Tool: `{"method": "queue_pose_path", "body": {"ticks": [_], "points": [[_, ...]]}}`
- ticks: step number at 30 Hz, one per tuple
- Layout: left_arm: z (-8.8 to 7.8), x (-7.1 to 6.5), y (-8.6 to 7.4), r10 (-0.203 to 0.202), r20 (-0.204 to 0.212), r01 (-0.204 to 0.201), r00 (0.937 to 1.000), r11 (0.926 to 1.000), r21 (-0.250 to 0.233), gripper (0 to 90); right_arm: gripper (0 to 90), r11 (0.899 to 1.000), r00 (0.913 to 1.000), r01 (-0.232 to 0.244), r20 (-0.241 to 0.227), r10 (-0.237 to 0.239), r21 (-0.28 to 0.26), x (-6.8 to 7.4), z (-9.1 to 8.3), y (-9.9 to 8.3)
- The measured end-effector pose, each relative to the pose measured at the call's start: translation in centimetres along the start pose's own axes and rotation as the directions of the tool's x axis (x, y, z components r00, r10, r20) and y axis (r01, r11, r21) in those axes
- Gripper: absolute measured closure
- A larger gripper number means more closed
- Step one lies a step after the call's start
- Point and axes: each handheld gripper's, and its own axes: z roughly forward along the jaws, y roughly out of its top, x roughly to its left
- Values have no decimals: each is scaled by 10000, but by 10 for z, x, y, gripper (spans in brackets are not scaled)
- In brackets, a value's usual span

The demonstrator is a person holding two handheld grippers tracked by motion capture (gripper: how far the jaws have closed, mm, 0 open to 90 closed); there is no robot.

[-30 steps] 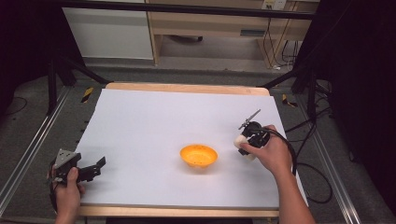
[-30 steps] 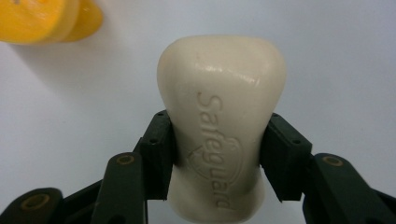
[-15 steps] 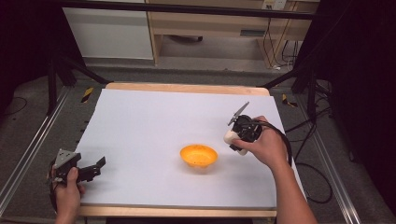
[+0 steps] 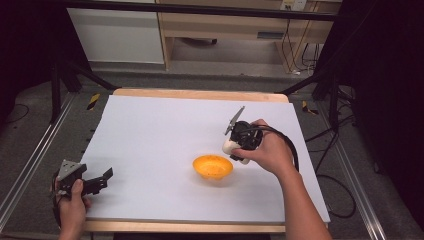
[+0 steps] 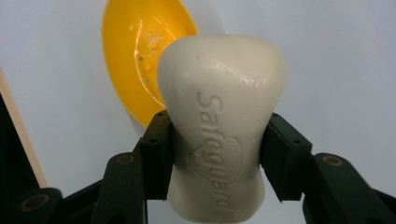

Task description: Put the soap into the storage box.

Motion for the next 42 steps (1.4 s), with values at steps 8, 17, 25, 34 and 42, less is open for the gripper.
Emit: {"method": "queue_pose_path", "body": {"ticks": [8,17,25,34,42], "points": [[0,0,0,12,-3,-12,10000,10000,-4,0,500,9967,9964,793,-313,-787,160,9,16,20],[0,0,0,-9,18,9,10000,10000,-6,0,500,9917,9909,1213,-640,-1184,437,19,31,39],[0,0,0,-10,15,10,10000,10000,-7,0,500,9855,9847,1576,-855,-1521,622,24,45,49],[0,0,0,-10,20,10,10000,10000,-13,0,499,9796,9805,1766,-1043,-1665,958,27,60,54],[0,1,0,-9,25,9,10000,10000,-19,0,491,9824,9804,1683,-1172,-1583,815,25,66,52]]}}
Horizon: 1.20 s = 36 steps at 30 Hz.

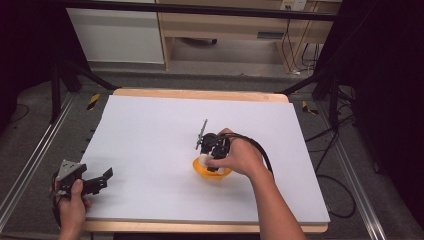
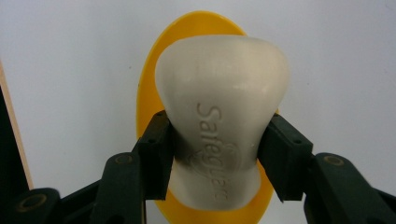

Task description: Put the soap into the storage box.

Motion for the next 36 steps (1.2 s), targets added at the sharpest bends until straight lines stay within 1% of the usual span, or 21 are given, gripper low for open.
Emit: {"method": "queue_pose_path", "body": {"ticks": [1,2,3,4,5,6,7,8,9,11,12,13,15,18,22,23,25,26,29,31,36], "points": [[0,0,0,-8,0,8,10000,10000,6,0,488,9999,9999,-143,16,143,66,1,0,0],[0,0,0,2,-1,-2,10000,10000,1,0,473,9999,9999,113,-9,-113,74,-1,2,-2],[0,0,0,0,-3,0,10000,10000,-1,0,453,10000,10000,-55,-68,55,83,0,2,-2],[0,0,0,-4,-6,4,10000,10000,4,0,420,9999,9999,20,-125,-22,-163,-1,1,-4],[0,0,0,-4,-6,4,10000,10000,8,0,396,9993,9997,-235,-89,232,-297,0,-2,-4],[0,0,0,8,-9,-8,10000,10000,21,0,384,9990,10000,-20,-40,19,-436,-2,-3,-6],[0,0,0,24,-10,-24,10000,10000,33,0,373,9986,9996,-261,-81,258,-462,0,-6,-6],[0,0,0,32,-14,-32,10000,10000,36,0,358,9983,9998,-165,-80,161,-561,-1,-8,-8],[0,0,0,23,-4,-23,10000,10000,36,0,349,9979,9995,-324,-35,322,-560,-1,-9,-8],[0,0,0,42,-22,-42,10000,10000,42,0,331,9968,9990,-448,41,451,-667,-2,-13,-11],[0,-1,0,28,-19,-28,10000,10000,31,0,319,9964,9993,-359,45,364,-768,-3,-14,-14],[0,-1,0,22,-19,-22,10000,10000,24,0,306,9954,9985,-529,80,537,-800,-2,-16,-15],[0,-1,0,25,-23,-25,10000,10000,24,0,279,9933,9978,-621,176,642,-973,-3,-20,-19],[0,-1,0,12,-29,-12,10000,10000,9,0,222,9894,9960,-768,367,818,-1231,-5,-25,-27],[0,-1,0,28,-35,-28,10000,10000,19,0,142,9861,9924,-990,599,1077,-1334,-7,-28,-39],[0,-1,0,75,-57,-74,10000,10000,26,0,128,9827,9885,-1317,571,1401,-1305,-6,-30,-41],[0,-1,0,77,-60,-77,10000,10000,19,0,93,9802,9860,-1404,702,1513,-1396,-8,-31,-47],[0,-1,0,77,-60,-77,10000,10000,21,0,76,9767,9844,-1494,701,1617,-1544,-10,-31,-52],[0,-1,0,72,-58,-72,10000,10000,11,0,39,9667,9756,-1955,681,2089,-1651,-11,-32,-62],[0,-1,0,78,-62,-78,9999,10000,15,0,32,9645,9739,-2022,690,2163,-1698,-12,-32,-69],[0,-1,0,74,-62,-74,10000,10000,21,0,20,9506,9626,-2429,729,2608,-1932,-15,-33,-90]]}}
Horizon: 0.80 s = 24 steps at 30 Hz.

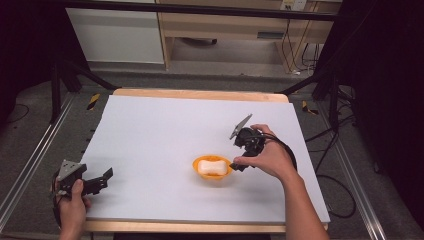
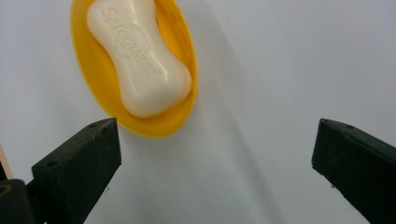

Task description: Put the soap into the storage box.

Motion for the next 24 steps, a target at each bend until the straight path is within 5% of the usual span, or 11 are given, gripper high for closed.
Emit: {"method": "queue_pose_path", "body": {"ticks": [14,24], "points": [[0,0,0,42,-23,-42,10000,10000,-4,0,15,9917,9930,-1154,198,1167,-568,-14,1,-56],[0,0,0,50,-49,-50,10000,10000,-10,0,15,9695,9762,-2108,244,2154,-1246,-22,0,-105]]}}
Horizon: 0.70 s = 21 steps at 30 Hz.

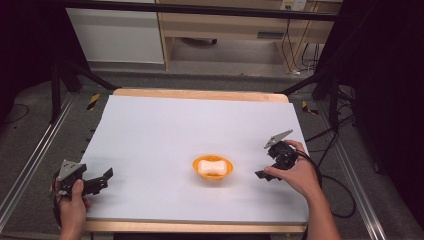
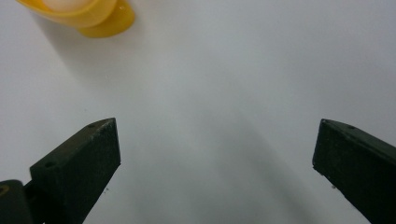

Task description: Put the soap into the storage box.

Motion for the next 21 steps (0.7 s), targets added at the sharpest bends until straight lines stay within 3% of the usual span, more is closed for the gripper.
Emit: {"method": "queue_pose_path", "body": {"ticks": [10,11,12,15,16,17,21], "points": [[0,0,0,35,-30,-35,10000,10000,-11,0,16,9955,9963,-794,291,810,-525,-14,-6,-44],[0,-1,0,31,-35,-31,10000,10000,-12,0,16,9919,9927,-1140,321,1159,-554,-13,-8,-46],[0,-1,0,34,-41,-34,10000,10000,-11,0,16,9933,9948,-948,313,970,-656,-16,-9,-50],[0,-1,0,43,-60,-43,10000,10000,-4,0,16,9892,9932,-1002,492,1059,-1071,-18,-13,-61],[0,-1,0,45,-59,-45,10000,10000,-2,0,16,9833,9877,-1492,318,1532,-1040,-17,-16,-63],[0,-1,0,44,-60,-44,10000,10000,-3,0,16,9843,9905,-1205,498,1278,-1286,-20,-16,-69],[0,-1,0,29,-58,-29,10000,10000,-19,0,22,9657,9822,-1622,605,1777,-2029,-22,-21,-87]]}}
